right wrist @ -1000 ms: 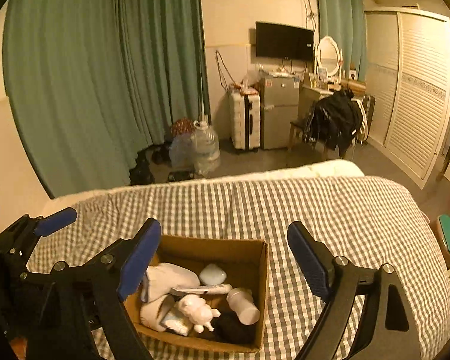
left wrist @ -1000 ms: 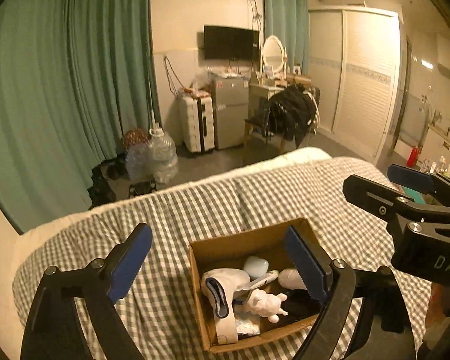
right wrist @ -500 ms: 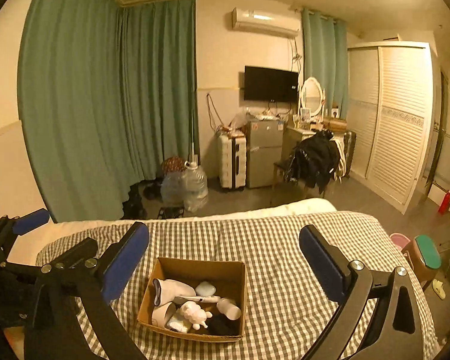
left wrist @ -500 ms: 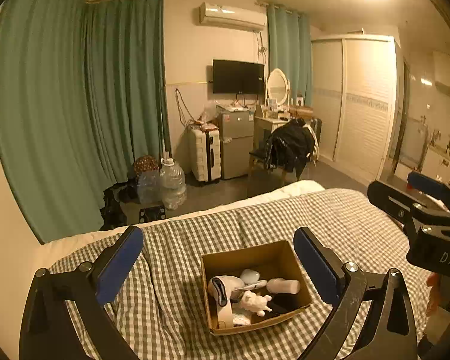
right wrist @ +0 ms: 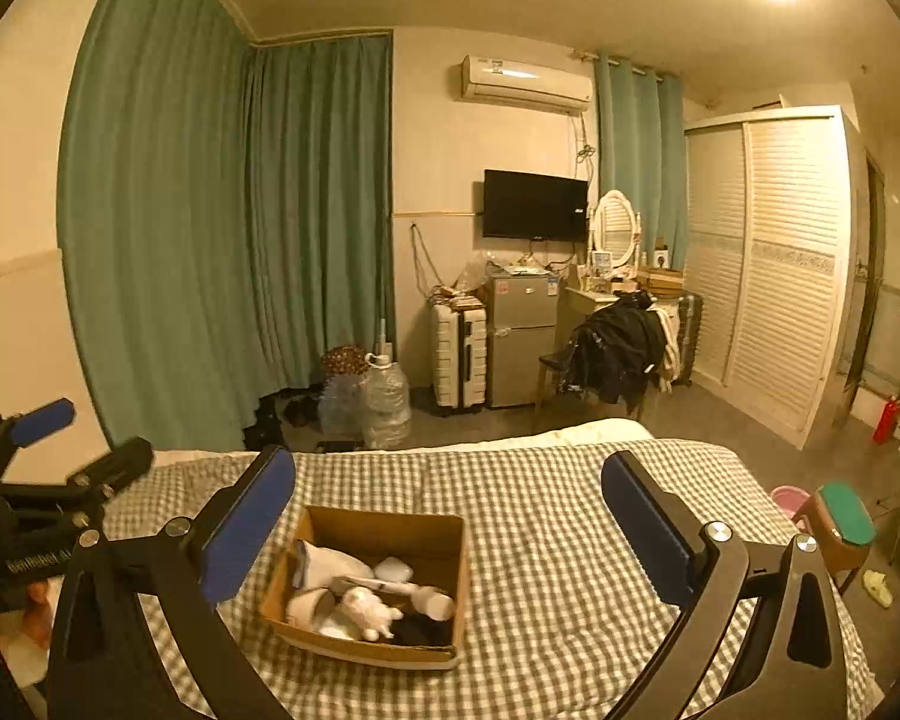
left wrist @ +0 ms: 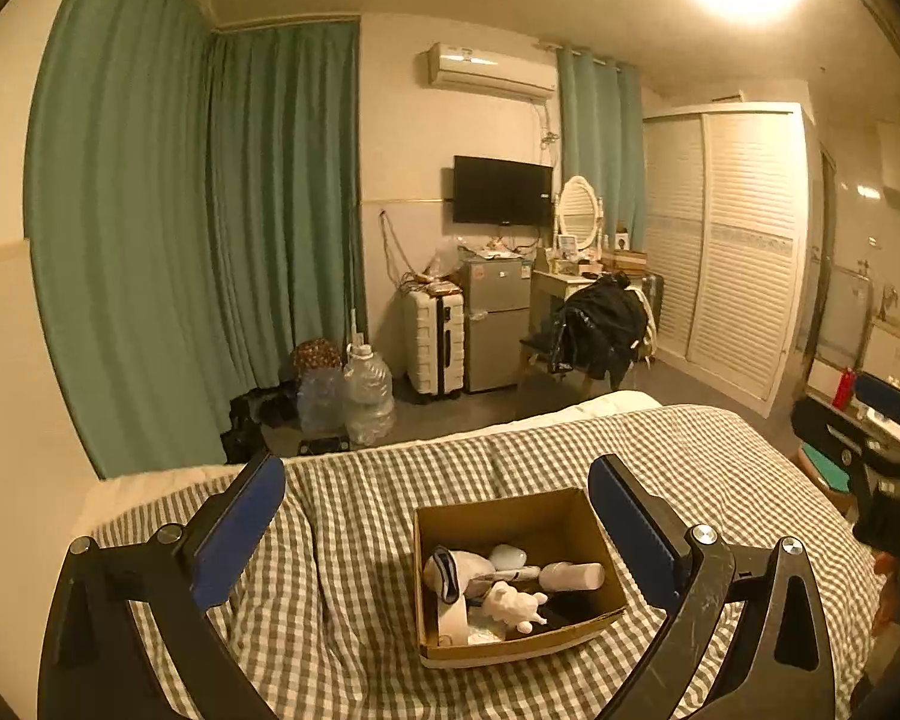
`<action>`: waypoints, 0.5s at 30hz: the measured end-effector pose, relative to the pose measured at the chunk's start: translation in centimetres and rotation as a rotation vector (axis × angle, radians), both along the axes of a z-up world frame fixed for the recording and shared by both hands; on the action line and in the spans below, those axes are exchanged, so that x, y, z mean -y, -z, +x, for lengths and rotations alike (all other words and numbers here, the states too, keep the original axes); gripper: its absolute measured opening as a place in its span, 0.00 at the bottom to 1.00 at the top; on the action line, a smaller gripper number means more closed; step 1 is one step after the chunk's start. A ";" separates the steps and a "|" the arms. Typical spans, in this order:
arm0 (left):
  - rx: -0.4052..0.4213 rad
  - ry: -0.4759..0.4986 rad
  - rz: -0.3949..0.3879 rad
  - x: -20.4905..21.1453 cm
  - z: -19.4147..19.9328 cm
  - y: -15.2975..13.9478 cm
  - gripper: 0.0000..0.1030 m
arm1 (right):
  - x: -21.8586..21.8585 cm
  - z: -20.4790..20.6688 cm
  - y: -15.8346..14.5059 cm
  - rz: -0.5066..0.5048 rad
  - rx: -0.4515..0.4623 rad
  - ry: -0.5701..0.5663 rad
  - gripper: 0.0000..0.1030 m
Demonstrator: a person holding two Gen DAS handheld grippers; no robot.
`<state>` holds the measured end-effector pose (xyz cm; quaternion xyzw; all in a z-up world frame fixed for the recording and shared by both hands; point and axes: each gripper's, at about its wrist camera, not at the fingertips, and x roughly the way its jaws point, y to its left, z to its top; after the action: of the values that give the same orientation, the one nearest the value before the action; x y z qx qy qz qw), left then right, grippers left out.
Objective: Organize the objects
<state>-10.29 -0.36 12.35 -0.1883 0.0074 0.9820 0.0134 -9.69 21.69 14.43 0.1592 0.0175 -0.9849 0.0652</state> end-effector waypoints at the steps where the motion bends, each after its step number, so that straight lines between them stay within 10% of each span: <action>1: -0.002 -0.001 0.004 0.0 -0.2 0.5 1.00 | -0.1 0.0 0.5 0.012 -0.006 0.010 1.00; 15: -0.041 -0.118 0.053 1.7 -0.8 7.4 1.00 | -1.9 -2.5 10.9 -0.012 -0.006 0.092 1.00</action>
<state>-11.11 -2.06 4.90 -0.1678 -0.0294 0.9846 -0.0399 -12.23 23.59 3.53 0.1563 0.0046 -0.9875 0.0207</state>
